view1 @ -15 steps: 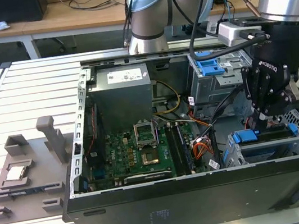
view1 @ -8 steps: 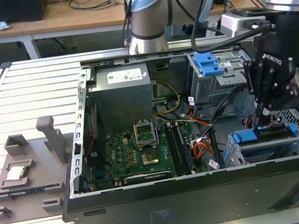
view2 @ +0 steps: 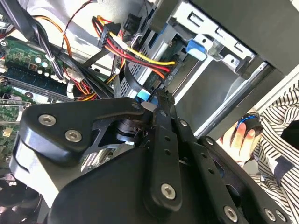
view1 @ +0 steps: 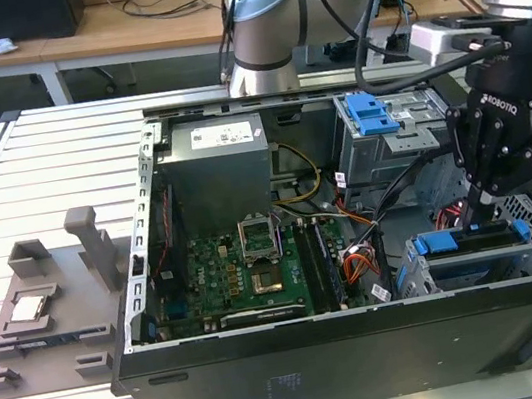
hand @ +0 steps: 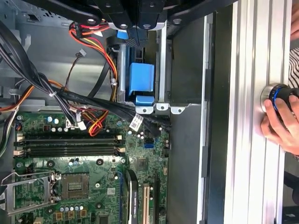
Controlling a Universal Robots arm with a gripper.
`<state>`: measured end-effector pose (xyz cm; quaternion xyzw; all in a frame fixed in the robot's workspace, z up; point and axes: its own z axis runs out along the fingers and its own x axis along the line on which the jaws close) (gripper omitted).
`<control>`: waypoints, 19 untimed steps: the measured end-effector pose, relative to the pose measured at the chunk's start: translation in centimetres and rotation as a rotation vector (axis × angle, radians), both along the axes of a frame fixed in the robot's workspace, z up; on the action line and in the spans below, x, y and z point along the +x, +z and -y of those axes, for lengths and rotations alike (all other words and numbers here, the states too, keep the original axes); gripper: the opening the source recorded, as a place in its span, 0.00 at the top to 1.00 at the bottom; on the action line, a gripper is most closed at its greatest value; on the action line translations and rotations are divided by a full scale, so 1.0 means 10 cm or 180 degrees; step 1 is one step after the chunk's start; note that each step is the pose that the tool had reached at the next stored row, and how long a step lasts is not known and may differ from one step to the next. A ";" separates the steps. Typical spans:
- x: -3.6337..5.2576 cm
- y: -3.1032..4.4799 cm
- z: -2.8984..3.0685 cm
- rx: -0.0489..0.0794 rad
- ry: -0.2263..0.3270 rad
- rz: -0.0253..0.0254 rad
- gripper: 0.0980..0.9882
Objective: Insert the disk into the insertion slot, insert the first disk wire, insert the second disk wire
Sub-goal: 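Insert the second disk wire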
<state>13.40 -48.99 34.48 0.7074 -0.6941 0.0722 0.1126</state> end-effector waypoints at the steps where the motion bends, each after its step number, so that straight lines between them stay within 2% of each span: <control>1: 0.014 -0.002 0.000 0.0000 0.0000 -0.0003 0.99; 9: 0.071 -0.031 0.000 0.0000 0.0000 -0.0017 0.99; 19: 0.037 -0.055 0.006 0.0002 -0.0007 -0.0018 0.99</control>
